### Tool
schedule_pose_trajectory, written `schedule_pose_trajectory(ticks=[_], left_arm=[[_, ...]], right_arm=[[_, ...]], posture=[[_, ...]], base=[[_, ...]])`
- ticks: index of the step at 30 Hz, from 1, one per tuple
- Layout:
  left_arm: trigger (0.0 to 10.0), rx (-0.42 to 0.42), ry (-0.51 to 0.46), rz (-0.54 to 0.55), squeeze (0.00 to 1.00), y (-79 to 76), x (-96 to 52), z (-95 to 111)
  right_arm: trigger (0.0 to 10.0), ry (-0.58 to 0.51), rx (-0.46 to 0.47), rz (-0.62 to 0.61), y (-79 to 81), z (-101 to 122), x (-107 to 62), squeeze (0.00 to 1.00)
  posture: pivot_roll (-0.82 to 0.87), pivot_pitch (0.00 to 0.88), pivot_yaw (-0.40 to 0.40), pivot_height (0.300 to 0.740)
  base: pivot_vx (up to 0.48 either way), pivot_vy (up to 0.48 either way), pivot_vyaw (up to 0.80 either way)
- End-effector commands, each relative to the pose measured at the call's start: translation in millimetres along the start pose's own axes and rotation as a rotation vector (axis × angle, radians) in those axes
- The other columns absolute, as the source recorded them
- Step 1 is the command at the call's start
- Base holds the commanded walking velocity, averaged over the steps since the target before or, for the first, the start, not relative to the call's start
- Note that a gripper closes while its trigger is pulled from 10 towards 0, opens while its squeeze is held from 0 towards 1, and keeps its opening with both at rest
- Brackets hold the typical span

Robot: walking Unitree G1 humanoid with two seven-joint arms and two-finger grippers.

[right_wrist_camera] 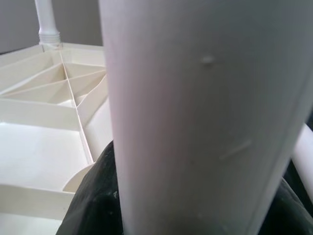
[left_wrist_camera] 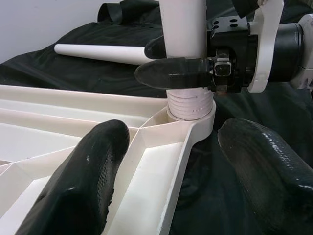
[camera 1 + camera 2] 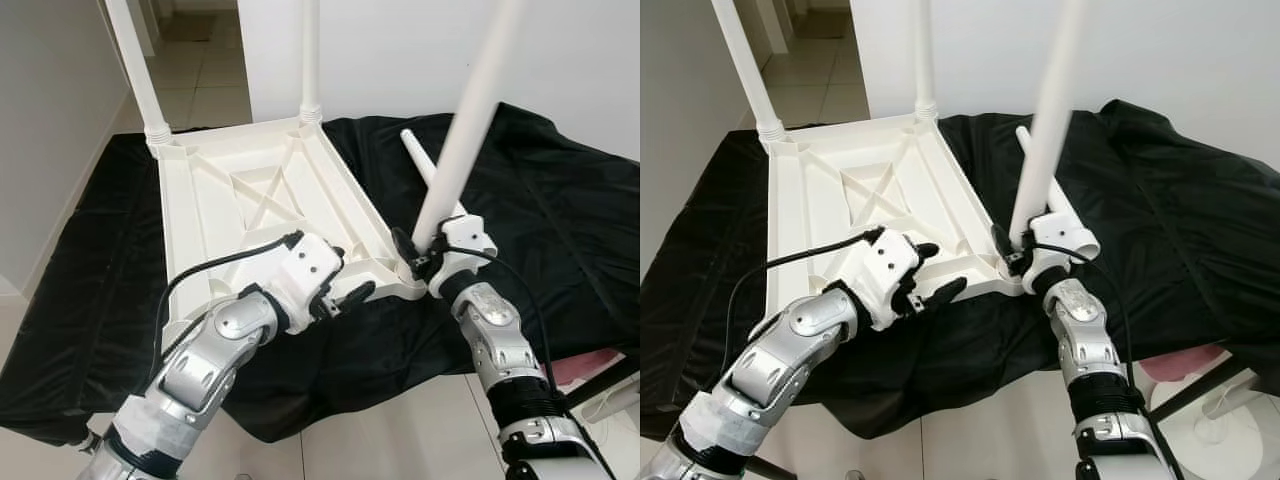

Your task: Building children table

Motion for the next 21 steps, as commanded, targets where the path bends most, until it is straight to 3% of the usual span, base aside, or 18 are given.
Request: schedule_pose_trajectory(ticks=[1, 7, 21], left_arm=[[10.0, 0.01, 0.016, -0.008, 0.0, -0.3, -1.2, -0.8], [10.0, 0.012, 0.015, -0.013, 0.0, -1.5, -0.3, -0.2], [10.0, 0.021, 0.014, -0.013, 0.0, -2.1, -1.7, 0.8]], right_arm=[[10.0, 0.157, 0.015, 0.083, 20.9, -39.5, -11.1, 0.0], [10.0, 0.14, 0.0, 0.156, 24.5, -34.3, -7.8, 0.0], [10.0, 0.192, 0.225, 0.057, 11.7, -52.6, -11.0, 0.0]], posture=[[-0.03, 0.055, 0.028, 0.74], [-0.03, 0.05, 0.022, 0.74], [-0.02, 0.039, 0.013, 0.74]], base=[[0.0, 0.0, 0.0], [0.0, 0.0, 0.0], [0.0, 0.0, 0.0]])
Point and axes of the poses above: a point about 5 cm out from each wrist's last joint towards the gripper, its own x axis pointing out of the wrist towards the gripper, its own z axis along the axis of the wrist's last joint, y = z × x, the point moved 5 cm from there along x, pointing out of the wrist towards the gripper, and after that the axes turned 12 degrees about -x, right-handed, at the moved point
